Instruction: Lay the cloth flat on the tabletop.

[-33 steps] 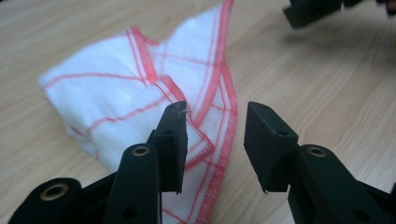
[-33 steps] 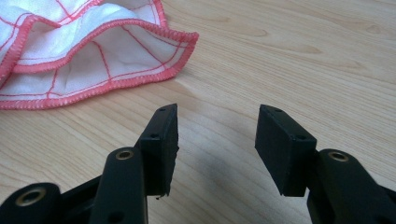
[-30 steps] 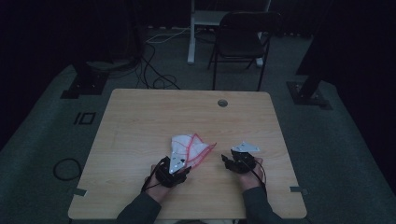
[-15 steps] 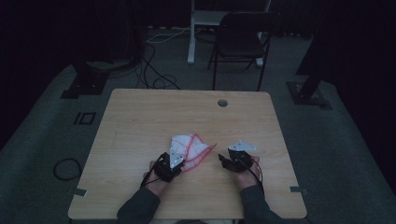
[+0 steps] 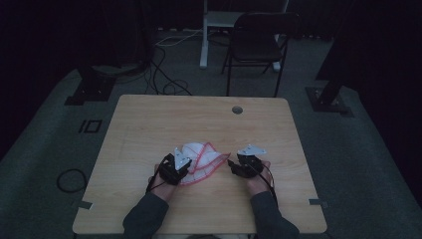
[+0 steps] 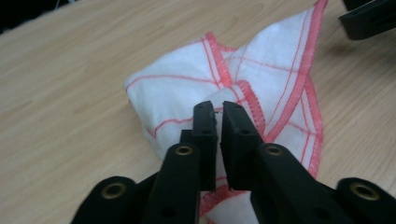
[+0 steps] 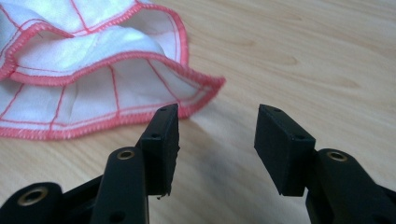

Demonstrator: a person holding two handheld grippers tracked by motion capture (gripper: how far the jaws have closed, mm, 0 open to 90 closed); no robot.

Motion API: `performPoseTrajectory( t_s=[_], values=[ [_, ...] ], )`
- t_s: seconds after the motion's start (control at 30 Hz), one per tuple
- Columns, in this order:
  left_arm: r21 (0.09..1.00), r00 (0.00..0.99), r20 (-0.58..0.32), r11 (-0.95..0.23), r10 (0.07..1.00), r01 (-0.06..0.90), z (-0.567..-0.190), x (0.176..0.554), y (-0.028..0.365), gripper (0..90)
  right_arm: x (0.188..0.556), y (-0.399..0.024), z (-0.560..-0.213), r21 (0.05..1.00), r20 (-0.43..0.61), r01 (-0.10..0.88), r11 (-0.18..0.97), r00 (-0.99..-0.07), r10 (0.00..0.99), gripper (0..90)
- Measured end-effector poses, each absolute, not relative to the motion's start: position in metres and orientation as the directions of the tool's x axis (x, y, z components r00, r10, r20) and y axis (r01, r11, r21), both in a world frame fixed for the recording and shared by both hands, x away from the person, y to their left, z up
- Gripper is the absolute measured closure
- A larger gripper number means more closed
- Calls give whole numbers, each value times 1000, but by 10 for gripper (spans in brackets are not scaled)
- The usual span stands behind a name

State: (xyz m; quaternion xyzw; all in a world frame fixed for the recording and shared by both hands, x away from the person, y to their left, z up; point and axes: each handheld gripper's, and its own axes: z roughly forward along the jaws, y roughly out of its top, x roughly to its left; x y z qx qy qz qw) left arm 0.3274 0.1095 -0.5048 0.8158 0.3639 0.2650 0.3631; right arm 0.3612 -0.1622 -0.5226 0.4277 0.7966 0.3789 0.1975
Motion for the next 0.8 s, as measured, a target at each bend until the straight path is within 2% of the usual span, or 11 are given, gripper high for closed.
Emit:
performPoseTrajectory(
  t_s=[0.03, 0.2, 0.33, 0.4, 0.47, 0.5, 0.57, 0.63, 0.8],
  values=[
    [789, 604, 175, -478, 777, 386, -503, 328, 106, 813, 363, -161, -522, 772, 9, 532, 349, -558, 830, 500],
    [791, 636, 180, -495, 750, 360, -499, 331, 96, 674, 373, -156, -526, 767, 26, 539, 347, -567, 823, 497],
    [765, 658, 180, -524, 731, 373, -503, 338, 86, 620, 376, -153, -527, 769, 26, 531, 357, -584, 812, 505],
    [748, 658, 193, -543, 728, 381, -507, 342, 82, 611, 376, -151, -527, 769, 21, 524, 367, -593, 805, 535],
    [728, 654, 205, -560, 728, 395, -510, 347, 78, 610, 376, -149, -527, 771, 26, 519, 369, -605, 796, 618],
    [722, 651, 210, -565, 729, 400, -511, 348, 78, 638, 375, -149, -527, 770, 31, 516, 376, -619, 785, 671],
    [706, 646, 219, -576, 731, 412, -512, 352, 78, 761, 373, -148, -527, 766, 23, 506, 397, -639, 769, 757],
    [708, 634, 212, -564, 744, 424, -509, 354, 79, 845, 371, -147, -527, 765, 17, 497, 409, -650, 760, 821],
    [736, 610, 188, -522, 770, 431, -496, 358, 88, 868, 367, -148, -527, 762, 13, 494, 419, -658, 753, 857]
  ],
)
